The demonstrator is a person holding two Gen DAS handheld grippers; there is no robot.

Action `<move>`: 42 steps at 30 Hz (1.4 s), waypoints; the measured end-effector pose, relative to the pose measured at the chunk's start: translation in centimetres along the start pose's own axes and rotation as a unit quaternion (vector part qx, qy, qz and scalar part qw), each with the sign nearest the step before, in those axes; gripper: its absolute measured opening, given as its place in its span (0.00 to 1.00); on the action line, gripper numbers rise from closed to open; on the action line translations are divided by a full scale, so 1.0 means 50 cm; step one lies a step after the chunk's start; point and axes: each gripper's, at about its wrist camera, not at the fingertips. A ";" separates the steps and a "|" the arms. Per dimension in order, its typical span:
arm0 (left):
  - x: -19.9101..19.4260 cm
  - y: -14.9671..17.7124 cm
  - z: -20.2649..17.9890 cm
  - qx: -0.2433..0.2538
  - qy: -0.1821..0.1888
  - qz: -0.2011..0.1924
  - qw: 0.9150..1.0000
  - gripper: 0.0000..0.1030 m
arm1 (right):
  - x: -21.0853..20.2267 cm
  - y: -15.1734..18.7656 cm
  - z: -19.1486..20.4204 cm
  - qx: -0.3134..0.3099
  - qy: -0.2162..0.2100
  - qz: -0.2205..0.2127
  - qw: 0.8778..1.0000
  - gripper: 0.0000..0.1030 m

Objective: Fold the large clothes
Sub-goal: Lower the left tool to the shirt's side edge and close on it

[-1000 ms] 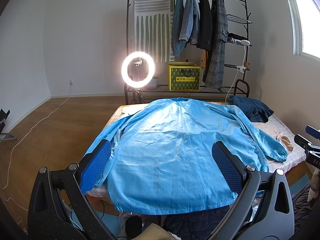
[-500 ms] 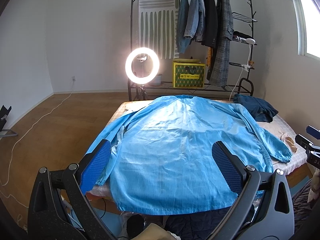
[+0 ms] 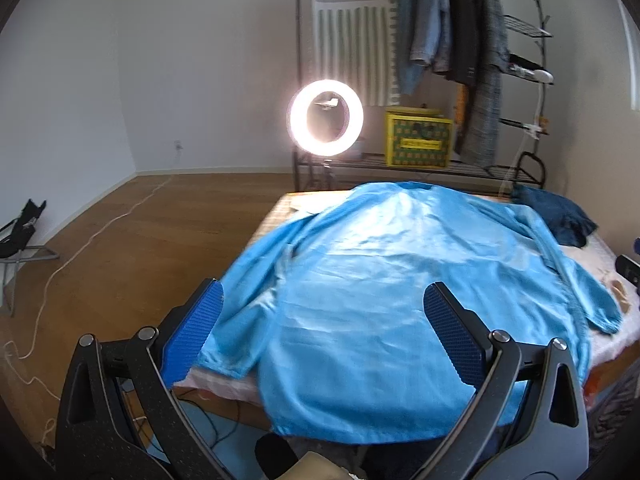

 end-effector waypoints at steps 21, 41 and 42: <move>0.298 -0.020 0.230 -0.049 -0.025 0.084 0.995 0.99 | 0.176 -0.099 0.112 -0.052 -0.016 -0.007 0.998 0.77; 0.626 0.113 0.387 -0.128 -0.013 0.258 0.958 0.78 | 0.353 -0.059 0.074 0.001 -0.053 0.083 0.995 0.77; 0.632 0.116 0.390 -0.131 -0.012 0.258 0.957 0.78 | 0.354 -0.061 0.071 0.006 -0.052 0.085 0.995 0.77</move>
Point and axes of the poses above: each gripper's, at about its wrist camera, not at the fingertips, and x roughly the way its jaws point, z to its left, y to its underside, and after that the axes turned 1 degree about -y, right-handed
